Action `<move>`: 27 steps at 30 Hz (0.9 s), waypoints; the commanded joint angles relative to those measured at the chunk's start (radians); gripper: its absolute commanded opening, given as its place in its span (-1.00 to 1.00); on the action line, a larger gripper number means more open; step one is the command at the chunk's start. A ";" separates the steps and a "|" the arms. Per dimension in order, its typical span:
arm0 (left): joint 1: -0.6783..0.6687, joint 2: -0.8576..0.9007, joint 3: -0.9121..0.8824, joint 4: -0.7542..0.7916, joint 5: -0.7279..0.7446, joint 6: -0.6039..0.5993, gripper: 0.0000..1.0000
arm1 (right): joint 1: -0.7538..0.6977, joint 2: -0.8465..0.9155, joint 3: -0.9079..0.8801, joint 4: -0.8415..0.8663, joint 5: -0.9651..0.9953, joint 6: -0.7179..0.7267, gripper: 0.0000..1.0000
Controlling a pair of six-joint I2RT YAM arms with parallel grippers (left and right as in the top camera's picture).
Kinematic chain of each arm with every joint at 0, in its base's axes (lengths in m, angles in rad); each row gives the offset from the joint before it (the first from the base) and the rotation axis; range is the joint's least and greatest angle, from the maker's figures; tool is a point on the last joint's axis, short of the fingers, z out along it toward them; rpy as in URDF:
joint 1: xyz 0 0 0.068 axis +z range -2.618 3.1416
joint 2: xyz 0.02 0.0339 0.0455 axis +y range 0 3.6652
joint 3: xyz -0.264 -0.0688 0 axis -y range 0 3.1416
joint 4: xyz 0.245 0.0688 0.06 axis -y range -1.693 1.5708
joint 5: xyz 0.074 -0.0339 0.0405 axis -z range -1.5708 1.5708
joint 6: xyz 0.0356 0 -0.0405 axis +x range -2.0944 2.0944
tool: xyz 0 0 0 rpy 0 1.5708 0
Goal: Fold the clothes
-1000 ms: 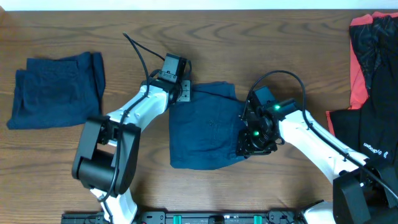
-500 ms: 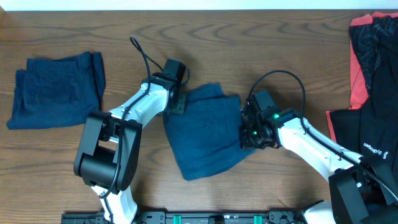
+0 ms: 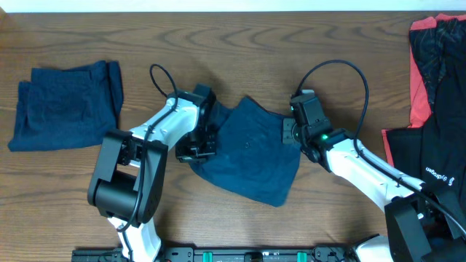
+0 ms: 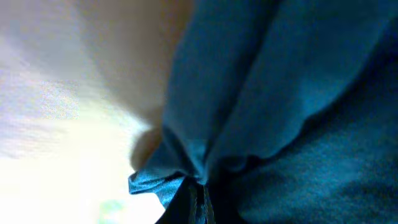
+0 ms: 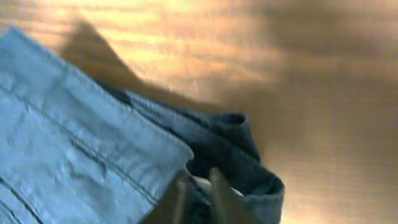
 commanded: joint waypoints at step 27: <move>-0.031 -0.158 -0.015 0.256 0.032 0.124 0.96 | -0.063 -0.156 0.035 -0.343 -0.026 -0.036 -0.28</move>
